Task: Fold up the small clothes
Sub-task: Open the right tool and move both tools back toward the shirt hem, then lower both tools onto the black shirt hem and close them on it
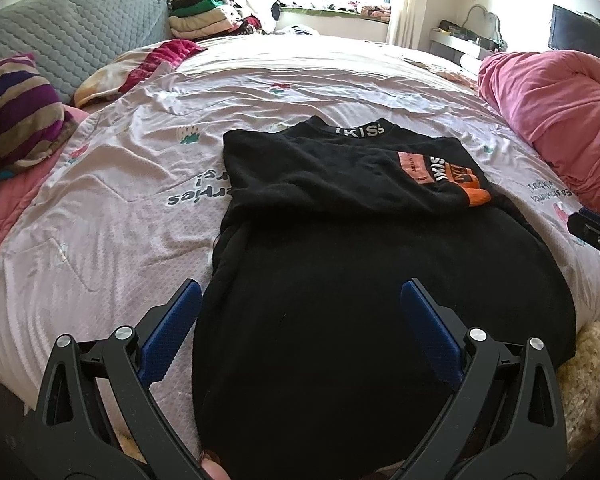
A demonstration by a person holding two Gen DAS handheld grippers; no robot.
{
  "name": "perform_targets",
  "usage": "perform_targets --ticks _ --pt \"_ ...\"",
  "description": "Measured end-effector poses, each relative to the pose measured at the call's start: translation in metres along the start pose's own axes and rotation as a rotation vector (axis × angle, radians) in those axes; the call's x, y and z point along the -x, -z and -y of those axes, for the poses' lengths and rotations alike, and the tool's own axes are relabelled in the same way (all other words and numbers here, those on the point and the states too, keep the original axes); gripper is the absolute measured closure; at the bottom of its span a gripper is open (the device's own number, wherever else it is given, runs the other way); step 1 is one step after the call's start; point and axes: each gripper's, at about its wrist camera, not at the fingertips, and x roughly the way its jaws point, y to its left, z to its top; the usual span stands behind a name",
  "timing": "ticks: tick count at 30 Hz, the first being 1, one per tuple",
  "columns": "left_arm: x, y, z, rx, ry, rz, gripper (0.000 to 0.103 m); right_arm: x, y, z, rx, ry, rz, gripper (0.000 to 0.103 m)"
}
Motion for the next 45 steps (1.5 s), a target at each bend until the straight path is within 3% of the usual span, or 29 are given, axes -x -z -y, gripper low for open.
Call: perform_targets --ticks 32,45 --pt "0.002 0.041 -0.034 0.032 -0.048 -0.089 0.01 0.007 0.044 0.026 -0.013 0.042 -0.063 0.005" --pt "0.015 0.07 -0.051 0.08 0.075 -0.13 0.011 0.016 0.066 0.039 -0.024 0.059 -0.091 0.005"
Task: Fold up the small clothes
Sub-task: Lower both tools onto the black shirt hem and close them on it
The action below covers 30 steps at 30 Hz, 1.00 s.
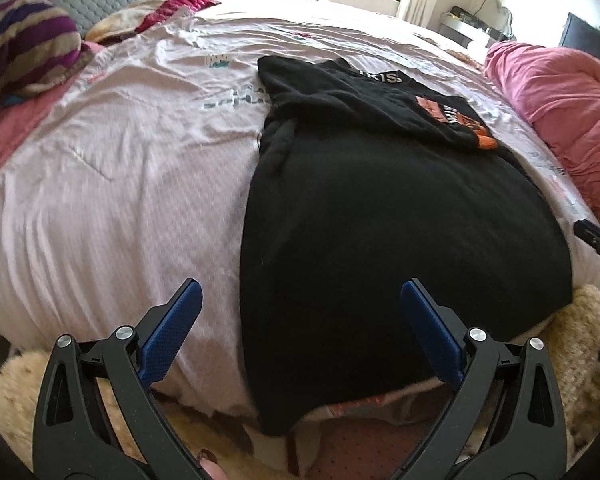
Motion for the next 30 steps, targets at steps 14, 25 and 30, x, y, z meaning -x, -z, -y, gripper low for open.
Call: perform_targets --ticks 14,25,30 --pt "-0.002 0.033 -0.016 0.081 0.101 -0.082 0.052 0.004 0.015 0.003 0.006 -0.007 -0.028 0.005" --pt "-0.023 0.05 -0.012 0.07 0.101 -0.144 0.052 0.004 0.041 0.006 0.021 -0.061 -0.123 0.005" --pt "-0.024 0.049 -0.015 0.083 0.118 -0.14 0.052 0.004 0.053 0.015 -0.007 -0.092 -0.169 0.006"
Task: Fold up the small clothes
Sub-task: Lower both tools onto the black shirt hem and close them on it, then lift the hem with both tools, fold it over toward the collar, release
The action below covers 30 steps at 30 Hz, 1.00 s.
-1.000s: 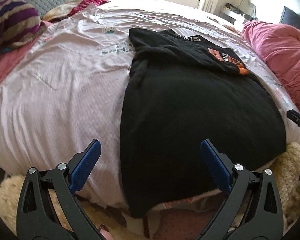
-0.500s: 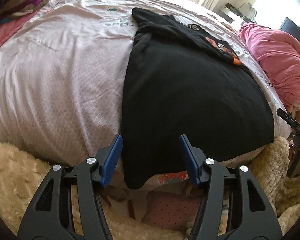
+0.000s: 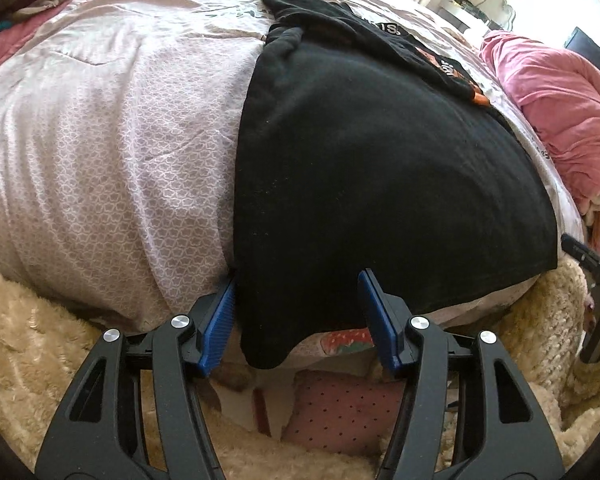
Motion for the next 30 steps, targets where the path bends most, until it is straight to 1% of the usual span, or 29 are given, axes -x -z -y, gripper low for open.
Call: perform_targets --ticks 1,2,3,5,6,7,9,10,12,13,15,16,18,20,21,23,24,25,26,29,30 --pt "0.0 0.0 -0.001 0.002 0.002 0.001 0.052 0.0 0.001 0.001 -0.004 -0.003 -0.007 0.006" --pt "0.0 0.0 -0.001 0.004 0.004 0.001 0.052 -0.001 0.003 0.002 -0.008 -0.008 -0.014 0.011" --pt "0.0 0.0 -0.001 0.003 0.003 0.002 0.052 -0.002 0.005 0.003 -0.01 -0.017 -0.027 0.022" --pt "0.001 0.001 -0.001 0.002 0.003 0.002 0.052 -0.006 0.007 0.004 -0.012 -0.024 -0.046 0.03" --pt "0.001 0.001 -0.001 0.001 0.002 0.002 0.052 -0.008 0.008 0.004 -0.009 -0.026 -0.055 0.031" --pt "0.0 0.001 -0.001 0.002 0.002 0.002 0.052 -0.009 0.008 0.004 -0.008 -0.027 -0.061 0.036" --pt "0.0 0.001 -0.001 0.002 0.003 0.002 0.052 -0.014 0.009 0.005 -0.007 -0.036 -0.082 0.049" --pt "0.0 0.001 -0.001 0.003 0.004 0.002 0.052 -0.017 0.01 0.006 -0.011 -0.035 -0.091 0.054" --pt "0.0 0.001 -0.001 0.004 0.003 0.002 0.052 -0.018 0.011 0.006 -0.007 -0.016 -0.096 0.069" --pt "0.0 0.001 -0.001 0.005 0.004 0.002 0.052 -0.017 0.011 0.006 0.0 -0.009 -0.093 0.073" --pt "0.0 0.002 -0.002 0.013 0.008 0.003 0.052 -0.011 0.011 0.008 0.003 0.005 -0.075 0.091" --pt "0.001 0.002 -0.003 0.017 0.01 0.003 0.052 -0.009 0.011 0.01 0.001 0.006 -0.068 0.093" --pt "0.001 0.0 -0.004 0.023 0.014 0.002 0.052 0.0 0.01 0.016 -0.019 -0.021 -0.041 0.095" --pt "0.001 0.0 -0.005 0.031 0.016 0.003 0.054 0.012 0.008 0.017 -0.028 -0.061 0.008 0.095" --pt "0.003 0.0 -0.006 0.039 0.006 0.007 0.057 0.017 0.006 0.017 -0.028 -0.073 0.029 0.095" --pt "0.006 0.0 -0.009 0.049 -0.017 0.016 0.076 0.03 0.0 0.014 -0.022 -0.088 0.078 0.095" --pt "0.008 0.001 -0.011 0.058 -0.007 0.022 0.08 0.035 -0.003 0.013 -0.018 -0.092 0.098 0.095" --pt "0.01 0.001 -0.012 0.066 0.005 0.026 0.09 0.041 -0.009 0.011 -0.01 -0.097 0.124 0.095" --pt "0.013 0.001 -0.012 0.07 0.016 0.034 0.098 0.045 -0.012 0.009 -0.002 -0.101 0.144 0.095" --pt "0.026 -0.001 -0.006 0.058 0.033 0.071 0.099 0.054 -0.023 0.006 0.008 -0.113 0.19 0.095" --pt "0.034 -0.003 -0.003 0.049 0.043 0.097 0.099 0.056 -0.026 0.005 0.009 -0.116 0.202 0.095"
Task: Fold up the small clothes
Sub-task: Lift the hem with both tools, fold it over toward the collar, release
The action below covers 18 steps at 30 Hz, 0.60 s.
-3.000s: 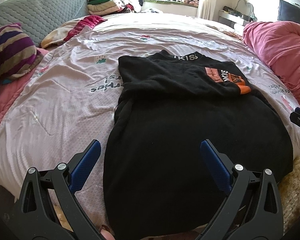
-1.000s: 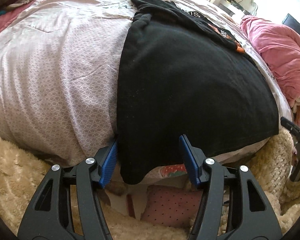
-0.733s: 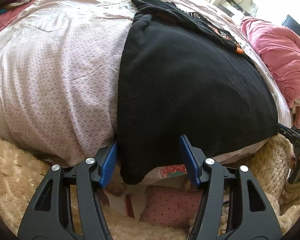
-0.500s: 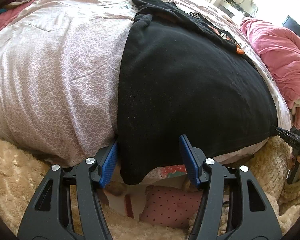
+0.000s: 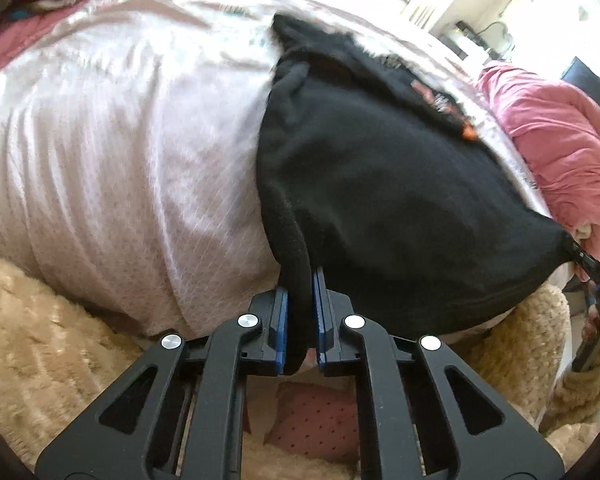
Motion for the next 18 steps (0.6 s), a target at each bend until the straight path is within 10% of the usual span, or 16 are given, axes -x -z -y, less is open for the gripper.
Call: perform_targets --ticks 18 --pt "0.061 -0.082 0.026 -0.067 0.017 0.274 0.1 0.014 -0.062 0.016 -0.072 0.012 0.193 0.095"
